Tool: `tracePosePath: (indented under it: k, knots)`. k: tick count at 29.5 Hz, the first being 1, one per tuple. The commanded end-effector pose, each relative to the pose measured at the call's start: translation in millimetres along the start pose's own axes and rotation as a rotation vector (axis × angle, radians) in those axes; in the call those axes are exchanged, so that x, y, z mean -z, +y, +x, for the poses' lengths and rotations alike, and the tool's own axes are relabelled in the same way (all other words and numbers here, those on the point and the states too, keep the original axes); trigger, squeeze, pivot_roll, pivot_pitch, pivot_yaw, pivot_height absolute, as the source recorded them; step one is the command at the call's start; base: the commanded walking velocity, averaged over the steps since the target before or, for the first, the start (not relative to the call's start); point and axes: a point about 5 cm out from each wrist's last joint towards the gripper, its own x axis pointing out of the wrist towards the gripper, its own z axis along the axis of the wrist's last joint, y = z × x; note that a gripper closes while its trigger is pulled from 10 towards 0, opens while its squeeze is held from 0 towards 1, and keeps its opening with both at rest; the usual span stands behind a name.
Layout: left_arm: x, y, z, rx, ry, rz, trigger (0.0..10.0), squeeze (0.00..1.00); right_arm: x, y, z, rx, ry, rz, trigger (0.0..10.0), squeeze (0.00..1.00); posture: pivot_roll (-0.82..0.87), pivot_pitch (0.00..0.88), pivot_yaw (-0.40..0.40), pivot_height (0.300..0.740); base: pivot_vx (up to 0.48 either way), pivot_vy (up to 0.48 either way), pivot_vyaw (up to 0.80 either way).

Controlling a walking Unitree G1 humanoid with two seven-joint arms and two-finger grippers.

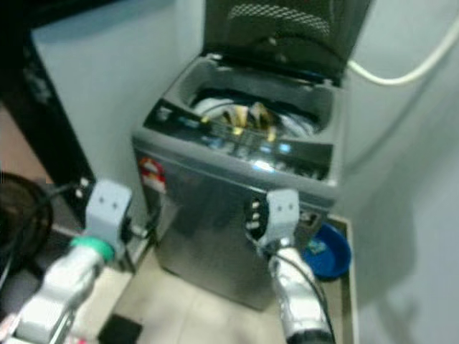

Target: Clothes washing

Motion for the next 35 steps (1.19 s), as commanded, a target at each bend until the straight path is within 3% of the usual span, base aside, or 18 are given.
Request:
tracePosePath:
  k: [1,2,5,6,7,8,10,11,12,13,18,21,25,26,35]
  knots:
    - [11,-2.1,-3.3,-0.002,0.032,0.011,10.0,0.0,14,-0.8,-7.5,0.011,0.044,-0.006,10.0,0.0,0.08,0.044,-0.013,0.74,0.0,0.0,0.78]
    - [24,-7.4,-9.0,0.011,0.074,0.017,10.0,0.0,38,0.6,-20.8,0.017,0.131,-0.008,10.0,0.0,0.08,0.045,-0.011,0.74,0.0,0.0,0.78]
    - [32,-11.6,-13.1,0.023,0.1,0.018,10.0,0.0,55,2.3,-31.9,0.017,0.194,-0.018,10.0,0.0,0.08,0.045,-0.011,0.74,0.0,0.0,0.78]
    - [46,-15.7,-17.8,0.03,0.144,0.017,10.0,0.0,80,3.2,-47.7,0.018,0.295,-0.036,10.0,0.0,0.07,0.047,-0.006,0.74,0.0,0.0,0.78]
    - [46,-15.7,-17.8,0.03,0.144,0.017,10.0,0.0,80,3.2,-47.7,0.018,0.295,-0.036,10.0,0.0,0.07,0.047,-0.006,0.74,0.0,0.0,0.78]
    - [57,-18.1,-21.2,0.032,0.177,0.022,10.0,0.0,96,3.5,-60.0,0.017,0.371,-0.051,10.0,0.0,0.07,0.047,-0.003,0.74,0.0,0.0,0.78]
    - [57,-18.1,-21.2,0.032,0.177,0.022,10.0,0.0,96,3.5,-60.0,0.017,0.371,-0.051,10.0,0.0,0.07,0.047,-0.003,0.74,0.0,0.0,0.78]
    - [69,-19.8,-25.1,0.034,0.217,0.025,10.0,0.0,112,1.8,-72.0,0.021,0.45,-0.071,10.0,0.0,0.07,0.046,-0.001,0.74,0.0,0.0,0.78]
    - [69,-19.8,-25.1,0.034,0.217,0.025,10.0,0.0,112,1.8,-72.0,0.021,0.45,-0.071,10.0,0.0,0.07,0.046,-0.001,0.74,0.0,0.0,0.78]
    - [90,-19.7,-31.9,0.019,0.289,0.014,10.0,0.0,129,-2.3,-88.1,0.047,0.548,-0.071,10.0,0.0,0.07,0.045,0.0,0.74,0.0,0.0,0.78]
    - [106,-19.2,-38.2,0.006,0.344,0.008,10.0,0.0,139,-5.6,-99.4,0.073,0.611,-0.061,10.0,0.0,0.07,0.045,0.0,0.74,0.0,0.0,0.78]
    - [138,-18.3,-55.4,-0.017,0.468,-0.006,10.0,0.0,150,-9.6,-113.8,0.109,0.68,-0.039,10.0,0.0,0.07,0.044,-0.002,0.74,0.0,0.0,0.78]
    - [150,-18.1,-62.6,-0.021,0.517,-0.001,10.0,0.0,151,-10.1,-115.9,0.112,0.691,-0.038,10.0,0.0,0.07,0.043,-0.003,0.74,0.0,0.0,0.78]
    - [168,-18.7,-73.4,-0.026,0.592,-0.002,10.0,0.0,155,-10.8,-119.3,0.111,0.72,-0.042,10.0,0.0,0.07,0.041,-0.004,0.74,0.0,0.0,0.78]
    - [180,-18.2,-78.4,-0.05,0.635,-0.008,10.0,0.0,160,-11.6,-125.6,0.116,0.769,-0.043,10.0,0.0,0.07,0.038,-0.005,0.74,0.0,0.0,0.78]
